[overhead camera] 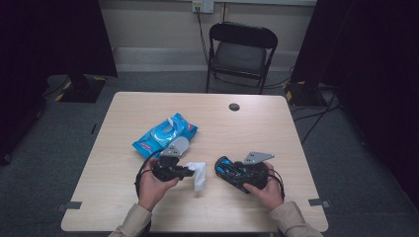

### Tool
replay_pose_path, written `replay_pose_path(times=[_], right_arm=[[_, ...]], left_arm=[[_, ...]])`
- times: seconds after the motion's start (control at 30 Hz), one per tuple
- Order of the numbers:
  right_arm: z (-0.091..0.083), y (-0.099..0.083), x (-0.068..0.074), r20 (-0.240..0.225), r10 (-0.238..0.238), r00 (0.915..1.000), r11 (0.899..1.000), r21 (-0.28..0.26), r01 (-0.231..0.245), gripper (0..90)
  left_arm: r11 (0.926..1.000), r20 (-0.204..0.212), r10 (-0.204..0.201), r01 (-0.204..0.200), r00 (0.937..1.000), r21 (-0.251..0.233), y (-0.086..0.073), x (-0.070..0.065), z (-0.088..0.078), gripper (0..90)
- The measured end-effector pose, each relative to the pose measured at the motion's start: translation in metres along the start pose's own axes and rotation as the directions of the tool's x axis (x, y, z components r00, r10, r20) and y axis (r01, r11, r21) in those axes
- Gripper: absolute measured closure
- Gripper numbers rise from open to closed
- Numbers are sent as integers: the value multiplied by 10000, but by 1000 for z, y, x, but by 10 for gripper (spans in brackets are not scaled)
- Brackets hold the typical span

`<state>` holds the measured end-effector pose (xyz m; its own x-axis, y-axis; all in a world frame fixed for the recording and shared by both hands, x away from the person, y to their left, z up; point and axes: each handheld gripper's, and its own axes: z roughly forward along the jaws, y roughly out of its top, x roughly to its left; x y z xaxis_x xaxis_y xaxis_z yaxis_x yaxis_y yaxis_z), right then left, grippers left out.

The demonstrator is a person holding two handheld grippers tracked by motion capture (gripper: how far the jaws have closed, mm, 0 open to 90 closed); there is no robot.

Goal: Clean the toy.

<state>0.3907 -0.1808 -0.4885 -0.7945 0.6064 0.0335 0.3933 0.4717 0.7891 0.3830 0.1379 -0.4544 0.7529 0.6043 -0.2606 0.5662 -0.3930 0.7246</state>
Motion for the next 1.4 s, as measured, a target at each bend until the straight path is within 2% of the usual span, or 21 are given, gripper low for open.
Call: replay_pose_path(times=[0.13, 0.27, 0.43, 0.6, 0.8, 1.13, 1.27, 1.3, 1.4], right_arm=[[0, 0, 0, -15, 11, 10000, 10000, -5, -11, 422], [0, 0, 0, -21, 6, 10000, 10000, -1, -6, 422], [0, 0, 0, -12, 5, 10000, 10000, -15, -5, 422], [0, 0, 0, -8, -7, 10000, 10000, -18, 7, 422], [0, 0, 0, -11, 2, 10000, 10000, -48, -2, 422], [0, -1, 0, -3, -7, 10000, 10000, -45, 7, 422], [0, 0, 0, 19, -29, 10000, 10000, -37, 29, 422], [0, 0, 0, 22, -34, 10000, 10000, -35, 34, 422], [0, -1, 0, 12, -17, 10000, 10000, -61, 17, 422]], left_arm=[[9995, -226, -281, 285, 9993, 156, -5, 11, 8, 868], [9992, -222, -131, 139, 9997, 384, -3, 9, 25, 867], [9984, 53, 208, -210, 9998, 530, 6, -4, 48, 866], [9958, 283, 487, -507, 9984, 757, 12, -16, 64, 866], [9933, 541, 621, -670, 9966, 942, 14, -23, 73, 866], [9862, 897, 1019, -1124, 9907, 1211, 14, -45, 88, 867], [9858, 1097, 1087, -1214, 9880, 1163, 16, -53, 93, 867], [9834, 1158, 1205, -1344, 9859, 1215, 16, -55, 95, 867], [9828, 1355, 1313, -1468, 9820, 1116, 17, -62, 100, 867]])
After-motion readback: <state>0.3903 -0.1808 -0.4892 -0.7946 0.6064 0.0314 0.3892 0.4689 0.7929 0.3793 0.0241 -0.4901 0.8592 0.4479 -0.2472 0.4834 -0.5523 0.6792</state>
